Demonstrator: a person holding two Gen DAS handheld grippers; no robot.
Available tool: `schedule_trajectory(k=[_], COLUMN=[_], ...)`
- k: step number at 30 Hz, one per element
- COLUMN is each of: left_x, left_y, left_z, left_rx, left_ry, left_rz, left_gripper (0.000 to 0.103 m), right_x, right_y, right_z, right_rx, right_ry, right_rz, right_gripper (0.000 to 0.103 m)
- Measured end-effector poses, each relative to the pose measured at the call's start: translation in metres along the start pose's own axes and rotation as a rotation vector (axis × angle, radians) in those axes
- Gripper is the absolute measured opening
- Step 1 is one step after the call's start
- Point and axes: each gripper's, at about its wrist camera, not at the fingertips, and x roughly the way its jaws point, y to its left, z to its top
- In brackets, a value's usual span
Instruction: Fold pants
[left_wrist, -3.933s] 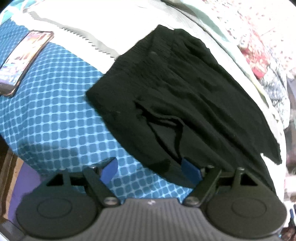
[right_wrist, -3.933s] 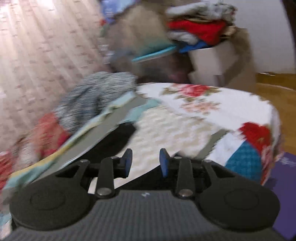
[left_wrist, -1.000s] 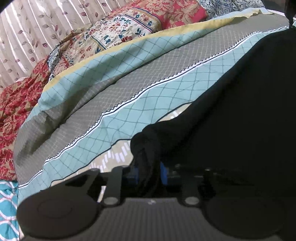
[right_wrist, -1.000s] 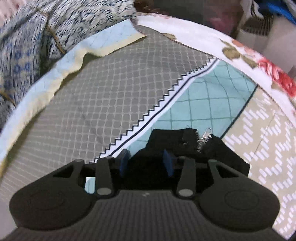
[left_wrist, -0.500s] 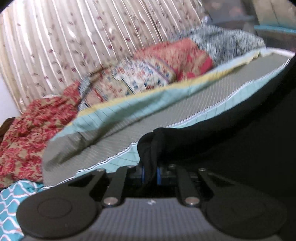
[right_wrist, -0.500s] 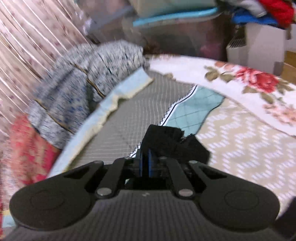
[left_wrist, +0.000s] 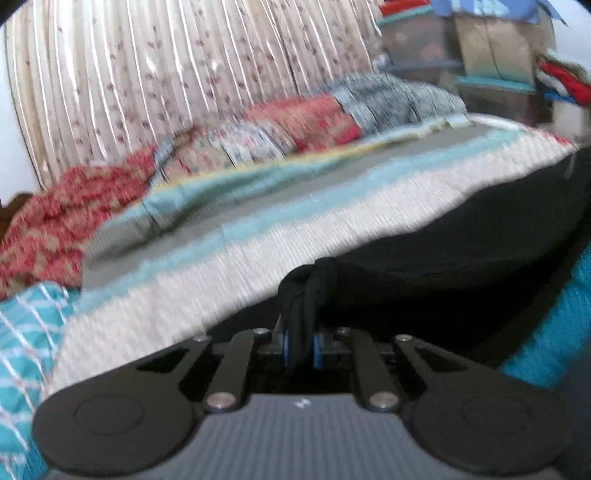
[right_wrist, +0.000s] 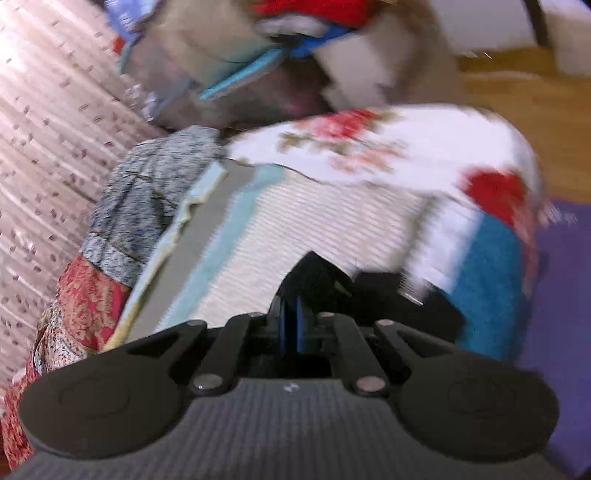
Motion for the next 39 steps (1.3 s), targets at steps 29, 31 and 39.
schedule_trajectory(k=[29, 31, 39], left_x=[0.072, 0.071, 0.022], left_y=[0.149, 0.155, 0.186], left_z=[-0.081, -0.07, -0.073], left_rx=[-1.036, -0.97, -0.809], left_ry=[0.29, 0.292, 0.006], left_rz=[-0.375, -0.326, -0.178], left_gripper=[0.032, 0.015, 0.012], right_x=[-0.024, -0.012, -0.008], right_y=[0.129, 0.136, 0.175], right_z=[-0.201, -0.218, -0.294], right_rx=[-0.61, -0.593, -0.748], right_ry=[0.133, 0.208, 0.434], right_rz=[0.32, 0.345, 0.454], right_gripper=[0.056, 0.056, 0.056])
